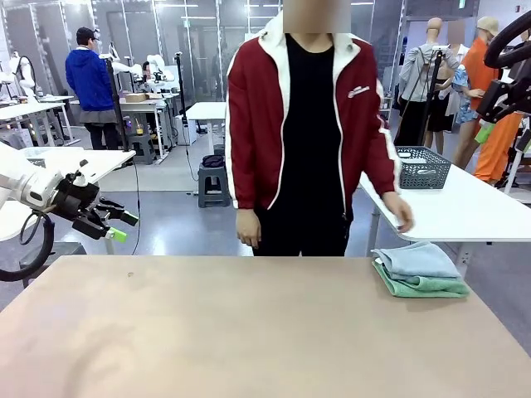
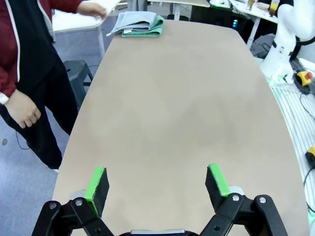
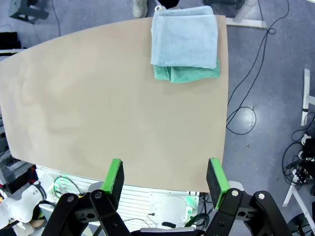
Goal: Fold the towels and place them in the basket.
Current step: Stack the folded Towel with hook on the right side of the table.
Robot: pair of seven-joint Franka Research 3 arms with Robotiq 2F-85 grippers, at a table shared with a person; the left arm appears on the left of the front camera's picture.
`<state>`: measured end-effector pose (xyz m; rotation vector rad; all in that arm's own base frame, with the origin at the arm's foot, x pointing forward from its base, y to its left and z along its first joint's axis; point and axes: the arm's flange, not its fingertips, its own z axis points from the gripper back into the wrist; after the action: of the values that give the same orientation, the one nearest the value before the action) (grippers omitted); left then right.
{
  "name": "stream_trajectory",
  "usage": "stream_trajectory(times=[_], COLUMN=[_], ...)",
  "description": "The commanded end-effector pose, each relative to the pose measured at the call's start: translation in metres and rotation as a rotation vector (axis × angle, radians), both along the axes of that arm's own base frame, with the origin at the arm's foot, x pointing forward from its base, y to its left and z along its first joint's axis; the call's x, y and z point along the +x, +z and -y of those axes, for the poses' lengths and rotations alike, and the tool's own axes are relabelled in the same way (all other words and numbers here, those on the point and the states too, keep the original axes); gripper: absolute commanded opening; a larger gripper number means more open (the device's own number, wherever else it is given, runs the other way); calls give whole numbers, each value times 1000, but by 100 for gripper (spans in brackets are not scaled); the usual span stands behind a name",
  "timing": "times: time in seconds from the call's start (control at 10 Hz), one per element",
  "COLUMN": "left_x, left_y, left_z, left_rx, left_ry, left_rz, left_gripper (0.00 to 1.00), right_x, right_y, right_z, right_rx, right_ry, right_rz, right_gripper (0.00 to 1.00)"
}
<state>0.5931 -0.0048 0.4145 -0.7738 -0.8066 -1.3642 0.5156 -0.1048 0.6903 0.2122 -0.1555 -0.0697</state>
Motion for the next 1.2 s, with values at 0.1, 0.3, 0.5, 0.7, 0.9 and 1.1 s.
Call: stream_trajectory(times=[0.1,0.3,0.5,0.7,0.9,1.1], left_x=[-1,-1,-1,-1,-1,-1], left_y=[1,1,1,1,1,1], left_z=[1,1,1,1,1,1], left_rx=[2,2,2,2,2,2], left_ry=[3,3,3,3,3,3], left_rz=[4,4,4,4,4,4], left_gripper=[100,100,100,100,100,100], right_x=[1,1,1,1,1,1], right_y=[1,1,1,1,1,1], right_z=[-2,-2,-2,-2,-2,-2], right_rx=[4,4,4,4,4,4], right_ry=[-7,-7,-7,-7,-7,-7], right_rz=[-1,-1,-1,-1,-1,-1], right_gripper=[84,84,84,84,84,84])
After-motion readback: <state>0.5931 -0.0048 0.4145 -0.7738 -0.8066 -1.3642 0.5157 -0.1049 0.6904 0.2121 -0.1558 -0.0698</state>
